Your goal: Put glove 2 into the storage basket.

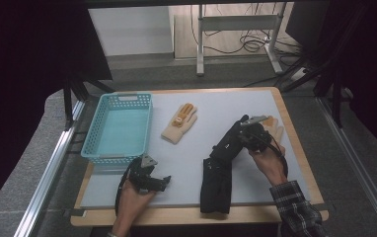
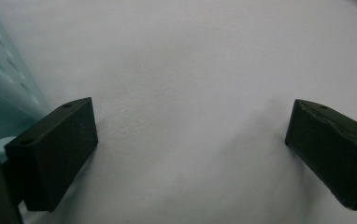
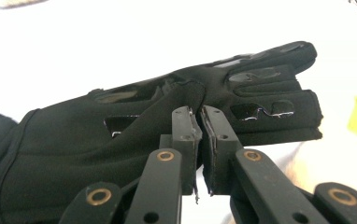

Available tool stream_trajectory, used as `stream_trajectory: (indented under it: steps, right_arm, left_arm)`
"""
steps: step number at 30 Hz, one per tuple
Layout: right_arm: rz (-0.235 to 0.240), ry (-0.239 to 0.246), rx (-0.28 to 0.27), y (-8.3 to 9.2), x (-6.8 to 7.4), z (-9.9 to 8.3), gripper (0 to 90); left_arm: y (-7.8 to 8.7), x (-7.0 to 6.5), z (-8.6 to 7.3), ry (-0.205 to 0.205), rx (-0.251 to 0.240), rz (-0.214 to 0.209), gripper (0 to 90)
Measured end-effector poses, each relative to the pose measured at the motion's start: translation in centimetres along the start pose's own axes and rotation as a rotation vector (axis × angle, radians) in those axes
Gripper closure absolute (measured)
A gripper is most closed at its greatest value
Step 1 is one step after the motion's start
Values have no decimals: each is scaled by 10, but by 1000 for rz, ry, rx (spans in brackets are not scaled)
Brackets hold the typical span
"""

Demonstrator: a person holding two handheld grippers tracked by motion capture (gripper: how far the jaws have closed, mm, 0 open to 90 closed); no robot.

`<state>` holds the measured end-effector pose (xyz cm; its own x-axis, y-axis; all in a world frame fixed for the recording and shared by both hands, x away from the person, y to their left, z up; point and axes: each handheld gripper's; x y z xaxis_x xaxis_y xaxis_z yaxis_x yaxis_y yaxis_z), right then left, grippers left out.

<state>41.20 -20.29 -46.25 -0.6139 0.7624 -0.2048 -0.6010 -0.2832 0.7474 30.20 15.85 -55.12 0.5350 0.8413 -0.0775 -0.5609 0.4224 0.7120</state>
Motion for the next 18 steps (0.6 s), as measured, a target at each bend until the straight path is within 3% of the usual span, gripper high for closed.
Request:
stream_trajectory:
  steps: [2, 5, 10, 18]
  right_arm:
    - [7, 27, 44, -14, 0, 10, 829]
    - [28, 14, 64, -27, -2, 19, 826]
    - [61, -17, 40, -30, -4, 31, 815]
    - [94, -28, -21, -38, 2, 56, 775]
  left_arm:
    - [0, 0, 0, 0, 0, 0, 29]
    - [0, 0, 0, 0, 0, 0, 29]
    - [0, 0, 0, 0, 0, 0, 29]
    - [0, 0, 0, -2, 1, 0, 29]
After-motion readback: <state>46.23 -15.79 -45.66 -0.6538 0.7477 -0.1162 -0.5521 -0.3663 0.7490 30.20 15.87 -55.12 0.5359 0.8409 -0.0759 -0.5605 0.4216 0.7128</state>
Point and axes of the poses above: each handheld gripper's, and its own axes: y roughly backward along the jaws, z roughly out of its top, x roughly to its left, and after that the axes turned 3 degrees about y, right-handed
